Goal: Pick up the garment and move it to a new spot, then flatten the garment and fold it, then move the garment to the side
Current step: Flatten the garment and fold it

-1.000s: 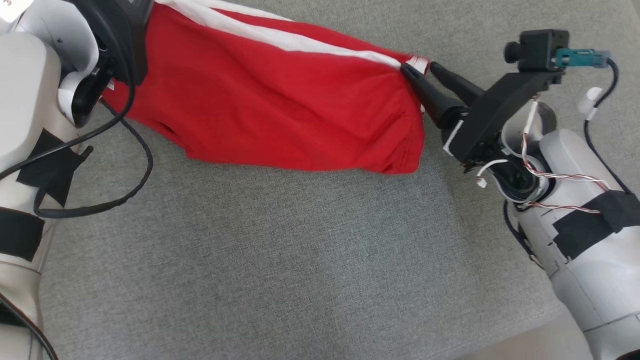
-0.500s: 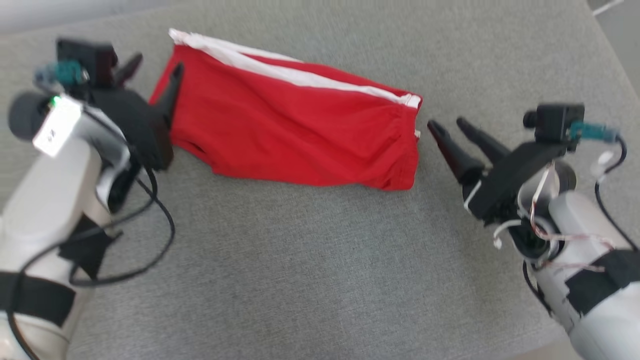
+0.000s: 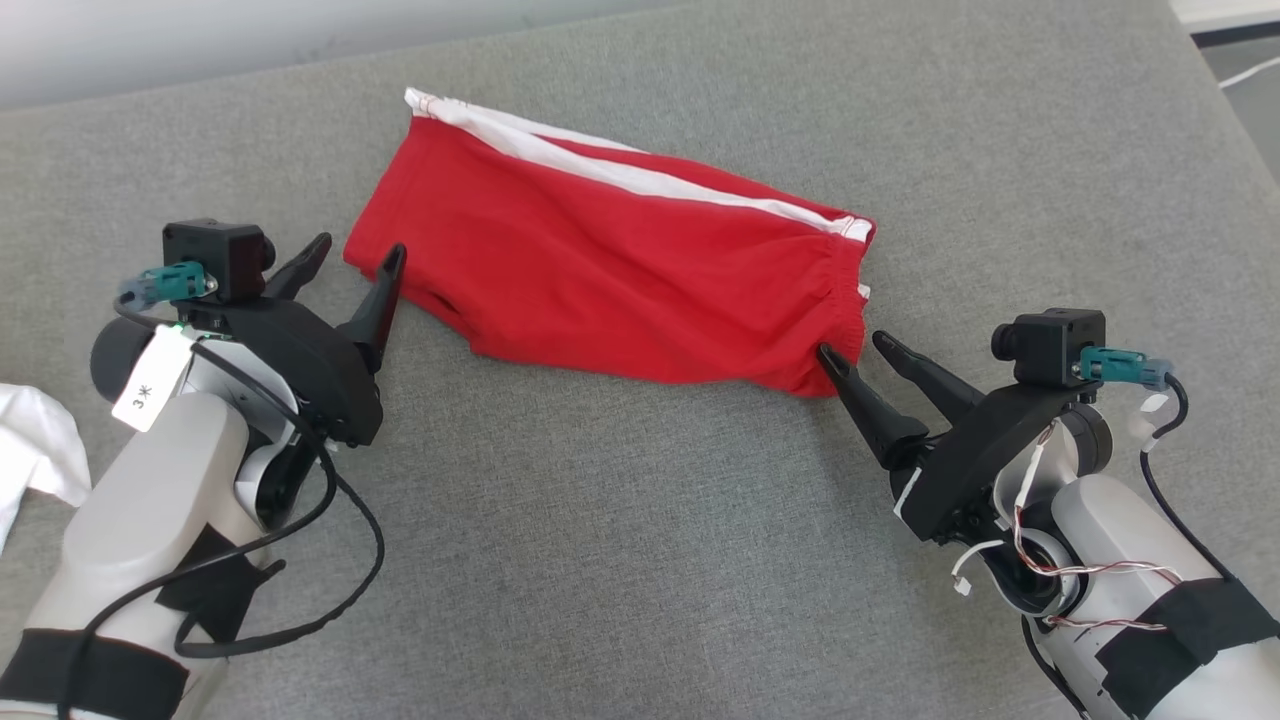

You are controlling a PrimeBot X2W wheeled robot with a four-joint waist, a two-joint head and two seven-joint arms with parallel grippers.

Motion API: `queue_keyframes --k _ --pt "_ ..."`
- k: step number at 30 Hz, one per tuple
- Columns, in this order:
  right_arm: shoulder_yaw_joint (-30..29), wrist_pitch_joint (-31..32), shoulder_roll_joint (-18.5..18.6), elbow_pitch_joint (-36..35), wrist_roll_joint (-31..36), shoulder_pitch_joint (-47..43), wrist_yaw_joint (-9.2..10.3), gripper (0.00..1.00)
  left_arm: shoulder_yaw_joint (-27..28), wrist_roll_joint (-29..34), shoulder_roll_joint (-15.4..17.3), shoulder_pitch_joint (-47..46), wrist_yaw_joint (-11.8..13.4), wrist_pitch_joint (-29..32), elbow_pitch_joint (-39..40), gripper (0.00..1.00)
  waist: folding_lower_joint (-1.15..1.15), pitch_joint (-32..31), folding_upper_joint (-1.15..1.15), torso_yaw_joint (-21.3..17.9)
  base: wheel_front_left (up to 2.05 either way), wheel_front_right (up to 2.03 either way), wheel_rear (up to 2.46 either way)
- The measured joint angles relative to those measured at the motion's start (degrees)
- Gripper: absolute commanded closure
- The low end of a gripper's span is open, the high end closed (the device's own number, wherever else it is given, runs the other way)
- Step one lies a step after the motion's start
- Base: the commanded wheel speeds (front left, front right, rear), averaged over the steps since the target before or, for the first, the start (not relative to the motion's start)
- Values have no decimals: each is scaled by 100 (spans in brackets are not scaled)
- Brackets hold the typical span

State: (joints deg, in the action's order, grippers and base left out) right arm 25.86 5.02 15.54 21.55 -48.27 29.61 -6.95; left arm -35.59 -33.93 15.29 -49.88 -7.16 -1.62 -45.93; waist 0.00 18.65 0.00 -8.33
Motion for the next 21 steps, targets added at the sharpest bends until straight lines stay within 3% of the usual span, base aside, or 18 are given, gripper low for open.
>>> queue_keyframes --k 9,13,16,20,21 --pt "63 -82 -30 -37 146 23 140 0 -20 -54 -203 -122 0 65 -196 0 1 284 0 -25 0 0 0" --pt "130 -101 -120 -18 200 39 147 0 18 -67 -205 -210 22 66 -399 0 1 388 0 -23 0 0 0" --pt "137 -104 -126 11 202 57 149 0 -8 -26 -209 -293 179 132 -571 0 1 446 0 -23 0 0 0" --pt "167 -105 -127 56 247 143 149 0 2 -62 -279 -360 151 159 -679 0 1 484 0 -17 0 0 0" --pt "170 -103 -127 64 247 153 148 52 10 -97 -308 -360 149 162 -692 14 1 488 0 -15 0 0 0"
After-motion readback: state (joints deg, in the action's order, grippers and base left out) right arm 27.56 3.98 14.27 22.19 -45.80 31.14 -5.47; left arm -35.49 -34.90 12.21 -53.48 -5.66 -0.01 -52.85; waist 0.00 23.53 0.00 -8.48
